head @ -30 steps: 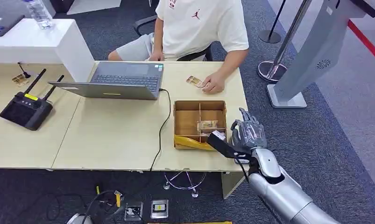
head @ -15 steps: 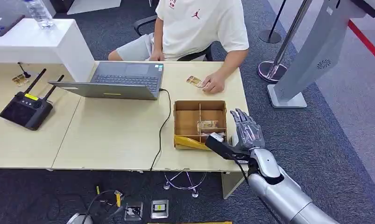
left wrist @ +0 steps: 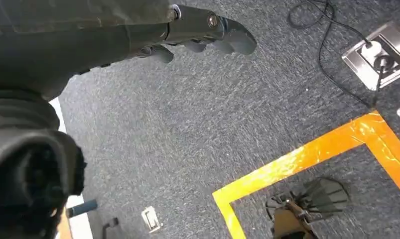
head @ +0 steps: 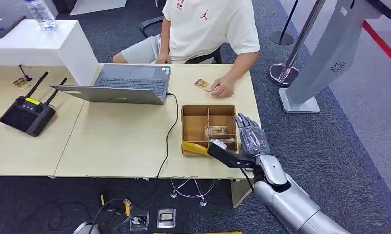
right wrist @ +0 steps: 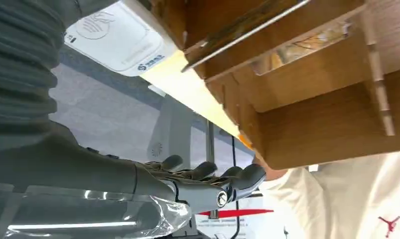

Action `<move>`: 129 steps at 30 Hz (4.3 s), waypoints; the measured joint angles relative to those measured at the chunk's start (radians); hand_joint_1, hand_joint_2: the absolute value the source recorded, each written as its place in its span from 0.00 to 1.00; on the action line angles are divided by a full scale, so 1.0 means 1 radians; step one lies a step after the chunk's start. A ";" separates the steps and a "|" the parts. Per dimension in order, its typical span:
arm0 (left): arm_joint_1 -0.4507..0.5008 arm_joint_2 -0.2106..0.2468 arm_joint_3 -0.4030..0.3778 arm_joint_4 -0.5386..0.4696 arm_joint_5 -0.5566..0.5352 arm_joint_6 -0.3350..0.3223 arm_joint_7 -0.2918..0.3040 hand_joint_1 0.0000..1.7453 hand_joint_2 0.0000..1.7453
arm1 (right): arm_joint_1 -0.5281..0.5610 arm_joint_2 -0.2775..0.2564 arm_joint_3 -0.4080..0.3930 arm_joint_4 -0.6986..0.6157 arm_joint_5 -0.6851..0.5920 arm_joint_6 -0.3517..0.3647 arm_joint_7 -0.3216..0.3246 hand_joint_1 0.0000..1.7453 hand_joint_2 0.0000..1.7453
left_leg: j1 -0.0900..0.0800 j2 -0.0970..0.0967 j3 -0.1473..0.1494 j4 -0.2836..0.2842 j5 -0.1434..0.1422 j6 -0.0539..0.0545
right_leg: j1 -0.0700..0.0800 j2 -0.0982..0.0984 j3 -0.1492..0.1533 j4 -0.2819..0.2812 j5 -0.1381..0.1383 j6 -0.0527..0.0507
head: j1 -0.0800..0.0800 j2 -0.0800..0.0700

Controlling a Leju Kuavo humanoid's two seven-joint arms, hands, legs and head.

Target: Pass the card to the sensor for recognition and then transmit it.

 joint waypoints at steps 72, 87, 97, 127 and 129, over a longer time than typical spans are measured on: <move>0.018 0.005 0.003 -0.038 -0.047 0.000 0.001 0.00 0.00 | -0.078 0.094 0.109 0.100 -0.093 0.065 -0.057 1.00 1.00 | 0.000 0.000 0.000 0.000 0.000 0.000 | 0.000 0.000 0.000 0.000 0.000 0.000 | 0.000 0.000; 0.017 0.002 0.005 -0.037 -0.077 0.000 -0.002 0.00 0.00 | -0.108 0.096 0.117 0.106 -0.010 -0.032 -0.027 1.00 1.00 | 0.000 0.000 0.000 0.000 0.000 0.000 | 0.000 0.000 0.000 0.000 0.000 0.000 | 0.000 0.000; -0.003 -0.003 0.006 -0.026 -0.096 0.000 -0.031 0.00 0.00 | -0.169 0.069 0.078 0.026 0.092 -0.087 0.024 1.00 1.00 | 0.000 0.001 0.001 0.000 0.000 0.000 | 0.000 0.001 0.000 0.000 0.001 0.000 | 0.000 0.000; -0.080 -0.052 0.003 0.036 -0.143 0.000 -0.068 0.00 0.00 | -0.448 0.111 0.101 -0.028 0.088 0.059 -0.023 1.00 1.00 | 0.000 0.001 -0.002 0.000 0.001 0.000 | 0.000 0.000 -0.001 0.001 0.001 0.000 | 0.000 0.000; -0.089 -0.057 0.003 0.041 -0.148 0.000 -0.070 0.00 0.00 | -0.478 0.143 0.120 0.035 0.073 0.062 -0.032 1.00 1.00 | 0.001 0.001 -0.001 0.000 0.001 0.000 | 0.000 0.000 -0.001 0.000 0.001 0.000 | 0.000 0.000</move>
